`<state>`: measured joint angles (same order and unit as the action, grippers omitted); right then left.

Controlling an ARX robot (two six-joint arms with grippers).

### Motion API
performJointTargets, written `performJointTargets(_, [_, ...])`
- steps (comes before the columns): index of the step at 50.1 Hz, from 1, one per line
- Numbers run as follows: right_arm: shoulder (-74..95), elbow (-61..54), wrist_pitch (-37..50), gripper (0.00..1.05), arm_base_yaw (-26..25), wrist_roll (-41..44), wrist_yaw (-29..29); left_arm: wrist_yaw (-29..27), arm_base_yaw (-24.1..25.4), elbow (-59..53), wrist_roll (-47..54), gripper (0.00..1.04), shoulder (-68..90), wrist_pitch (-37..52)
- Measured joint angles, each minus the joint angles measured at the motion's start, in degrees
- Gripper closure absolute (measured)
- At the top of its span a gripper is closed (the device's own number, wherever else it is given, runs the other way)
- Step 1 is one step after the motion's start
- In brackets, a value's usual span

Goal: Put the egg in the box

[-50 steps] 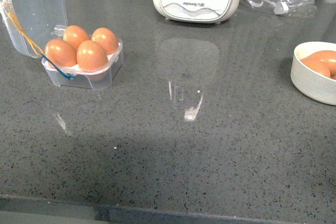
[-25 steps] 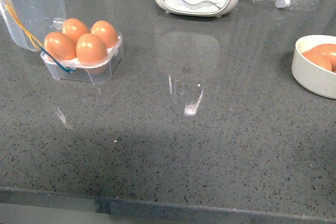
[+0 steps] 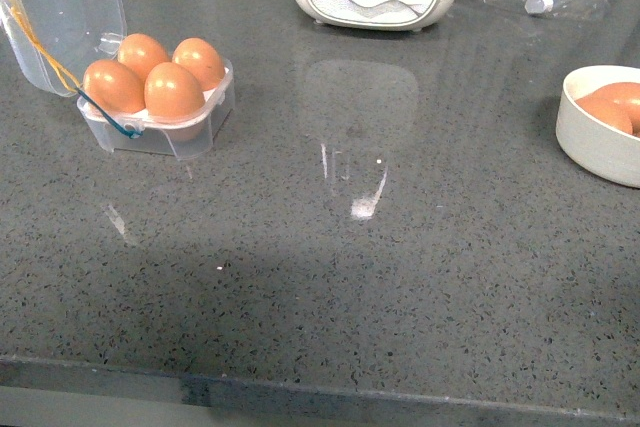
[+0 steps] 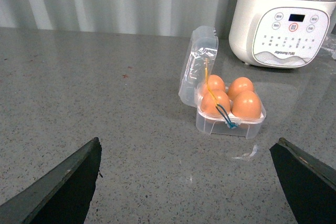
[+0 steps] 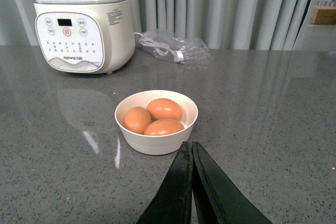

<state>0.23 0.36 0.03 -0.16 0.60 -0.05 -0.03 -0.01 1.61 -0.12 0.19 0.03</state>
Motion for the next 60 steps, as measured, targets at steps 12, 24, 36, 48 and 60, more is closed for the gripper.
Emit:
performJointTargets(12, [0.00,0.00,0.00,0.67,0.00,0.00,0.00,0.00,0.00,0.00,0.00,0.07,0.00,0.00])
performJointTargets(24, [0.00,0.00,0.00,0.23,0.00,0.00,0.00,0.00,0.00,0.00,0.00,0.07,0.00,0.00])
performJointTargets(36, [0.00,0.00,0.00,0.07,0.00,-0.07,0.00,0.00,0.00,0.00,0.00,0.07,0.00,0.00])
performJointTargets(48, [0.00,0.00,0.00,0.07,0.00,-0.07,0.00,0.00,0.00,0.00,0.00,0.07,0.00,0.00])
performJointTargets(60, [0.00,0.00,0.00,0.07,0.00,-0.07,0.00,-1.33,-0.46,8.48,-0.44,0.07,13.11,-21.07])
